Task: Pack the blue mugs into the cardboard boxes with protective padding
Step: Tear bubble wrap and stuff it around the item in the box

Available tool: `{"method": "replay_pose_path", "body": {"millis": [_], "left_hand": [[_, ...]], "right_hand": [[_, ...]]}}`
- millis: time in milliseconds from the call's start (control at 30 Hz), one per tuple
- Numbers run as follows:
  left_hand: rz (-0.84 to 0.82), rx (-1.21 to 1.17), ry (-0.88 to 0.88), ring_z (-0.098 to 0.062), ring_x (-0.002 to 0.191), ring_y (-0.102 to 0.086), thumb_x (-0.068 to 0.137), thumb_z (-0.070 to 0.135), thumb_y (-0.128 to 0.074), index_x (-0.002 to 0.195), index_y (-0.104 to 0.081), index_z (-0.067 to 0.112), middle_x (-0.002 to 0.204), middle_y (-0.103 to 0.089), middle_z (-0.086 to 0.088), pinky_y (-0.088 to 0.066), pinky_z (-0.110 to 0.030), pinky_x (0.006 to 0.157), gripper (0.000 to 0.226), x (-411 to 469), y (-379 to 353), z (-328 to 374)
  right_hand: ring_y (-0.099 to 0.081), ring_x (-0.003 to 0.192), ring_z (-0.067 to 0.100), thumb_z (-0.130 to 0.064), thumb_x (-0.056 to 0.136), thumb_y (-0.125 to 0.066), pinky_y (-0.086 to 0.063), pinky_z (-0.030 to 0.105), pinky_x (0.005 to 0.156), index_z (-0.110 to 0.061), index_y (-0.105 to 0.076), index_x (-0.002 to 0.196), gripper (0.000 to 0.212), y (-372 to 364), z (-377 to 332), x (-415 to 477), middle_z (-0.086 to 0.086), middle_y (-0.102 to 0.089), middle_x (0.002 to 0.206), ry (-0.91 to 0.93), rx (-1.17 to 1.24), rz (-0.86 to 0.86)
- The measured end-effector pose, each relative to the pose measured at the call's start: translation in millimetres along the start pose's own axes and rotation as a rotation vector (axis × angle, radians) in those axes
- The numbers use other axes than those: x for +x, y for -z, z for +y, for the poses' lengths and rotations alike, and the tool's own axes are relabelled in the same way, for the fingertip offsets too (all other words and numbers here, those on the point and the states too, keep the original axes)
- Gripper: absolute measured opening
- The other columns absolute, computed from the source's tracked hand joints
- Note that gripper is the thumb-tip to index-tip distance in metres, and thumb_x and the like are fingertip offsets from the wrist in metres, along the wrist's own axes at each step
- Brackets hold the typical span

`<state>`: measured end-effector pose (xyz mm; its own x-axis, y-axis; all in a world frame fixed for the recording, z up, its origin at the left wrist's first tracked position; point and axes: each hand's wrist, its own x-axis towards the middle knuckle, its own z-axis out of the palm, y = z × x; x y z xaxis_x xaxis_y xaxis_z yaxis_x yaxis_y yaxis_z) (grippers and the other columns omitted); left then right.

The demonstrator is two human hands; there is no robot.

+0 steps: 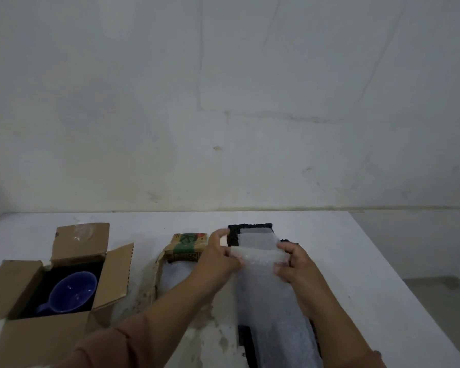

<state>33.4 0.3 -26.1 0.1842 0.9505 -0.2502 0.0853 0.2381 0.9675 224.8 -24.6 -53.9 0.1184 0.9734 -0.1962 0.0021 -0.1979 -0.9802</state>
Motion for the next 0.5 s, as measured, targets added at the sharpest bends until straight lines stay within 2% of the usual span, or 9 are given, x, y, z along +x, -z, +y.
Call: {"method": "replay_pose_path", "body": {"millis": [33,100,133,200,267,300,367,433,500], "left_hand": [[-0.028,0.026,-0.051,-0.013,0.077,-0.055,0.083,-0.001,-0.063,0.128,-0.043,0.027,0.088,-0.056,-0.007,-0.048,-0.018,0.065,0.057,-3.4,8.0,6.0],[-0.018,0.170,-0.152,-0.009,0.082,-0.056,0.084,0.006,-0.065,0.123,-0.054,0.027,0.096,-0.059,-0.005,-0.048,-0.014,0.073,0.046,-10.6,21.6,18.4],[0.023,0.254,-0.217,-0.005,0.079,-0.055,0.084,0.011,-0.066,0.111,-0.061,0.029,0.094,-0.059,0.000,-0.047,-0.010,0.068,0.033,-14.9,28.5,24.7],[0.106,0.309,-0.339,-0.006,0.074,-0.053,0.081,0.019,-0.069,0.084,-0.063,0.033,0.087,-0.055,0.006,-0.044,-0.011,0.063,0.016,-21.7,42.4,34.6],[0.084,0.180,-0.396,-0.011,0.076,-0.055,0.075,0.025,-0.074,0.075,-0.060,0.033,0.092,-0.053,0.005,-0.047,-0.020,0.066,0.016,-25.3,57.7,43.5],[0.004,0.045,-0.376,-0.011,0.079,-0.059,0.071,0.028,-0.075,0.080,-0.060,0.032,0.097,-0.056,0.005,-0.049,-0.022,0.066,0.018,-28.1,65.1,48.9],[-0.201,-0.157,-0.295,-0.012,0.095,-0.066,0.069,0.026,-0.076,0.105,-0.057,0.026,0.111,-0.063,0.003,-0.055,-0.027,0.075,0.041,-29.9,79.6,53.0],[-0.301,-0.161,-0.219,-0.021,0.108,-0.064,0.075,0.017,-0.072,0.122,-0.054,0.018,0.120,-0.065,-0.005,-0.054,-0.039,0.088,0.050,-30.3,89.7,50.9],[-0.271,-0.130,-0.178,-0.030,0.102,-0.064,0.081,0.007,-0.068,0.110,-0.063,0.010,0.108,-0.069,-0.011,-0.052,-0.044,0.092,0.029,-32.6,93.9,46.0]], "right_hand": [[-0.058,0.082,0.008,0.008,0.082,-0.056,-0.050,0.020,0.073,-0.035,-0.059,0.107,0.050,-5.2,-11.4,-3.0,0.000,-0.058,0.093,0.064,-0.067,-0.021],[-0.057,0.075,-0.002,0.003,0.083,-0.057,-0.047,0.009,0.064,-0.036,-0.058,0.113,0.049,-16.7,-35.6,-9.3,-0.006,-0.055,0.087,0.185,-0.286,0.016],[-0.056,0.075,-0.001,-0.001,0.083,-0.058,-0.046,0.009,0.061,-0.034,-0.060,0.109,0.042,-23.3,-48.2,-12.3,-0.007,-0.055,0.089,0.242,-0.415,0.064],[-0.054,0.081,0.003,-0.007,0.081,-0.061,-0.041,0.013,0.063,-0.031,-0.063,0.087,0.025,-36.7,-73.9,-18.7,-0.007,-0.054,0.093,0.352,-0.539,0.153],[-0.053,0.088,0.001,-0.006,0.079,-0.065,-0.038,0.014,0.069,-0.027,-0.063,0.070,0.023,-46.3,-94.7,-22.2,-0.009,-0.053,0.097,0.442,-0.464,0.151],[-0.054,0.094,-0.001,-0.005,0.079,-0.065,-0.040,0.016,0.073,-0.023,-0.064,0.068,0.021,-50.3,-104.0,-23.3,-0.011,-0.055,0.103,0.447,-0.366,0.108],[-0.058,0.095,0.003,-0.008,0.080,-0.066,-0.045,0.020,0.074,-0.021,-0.066,0.069,0.017,-59.1,-118.9,-24.8,-0.012,-0.062,0.107,0.398,-0.134,-0.038],[-0.061,0.079,0.012,-0.011,0.079,-0.064,-0.049,0.024,0.067,-0.022,-0.065,0.067,0.016,-70.6,-126.8,-22.8,-0.005,-0.068,0.088,0.356,0.039,-0.124],[-0.061,0.073,0.018,-0.010,0.083,-0.061,-0.050,0.028,0.064,-0.022,-0.065,0.070,0.018,-83.3,-128.3,-18.3,-0.001,-0.066,0.076,0.334,0.132,-0.126]]}}
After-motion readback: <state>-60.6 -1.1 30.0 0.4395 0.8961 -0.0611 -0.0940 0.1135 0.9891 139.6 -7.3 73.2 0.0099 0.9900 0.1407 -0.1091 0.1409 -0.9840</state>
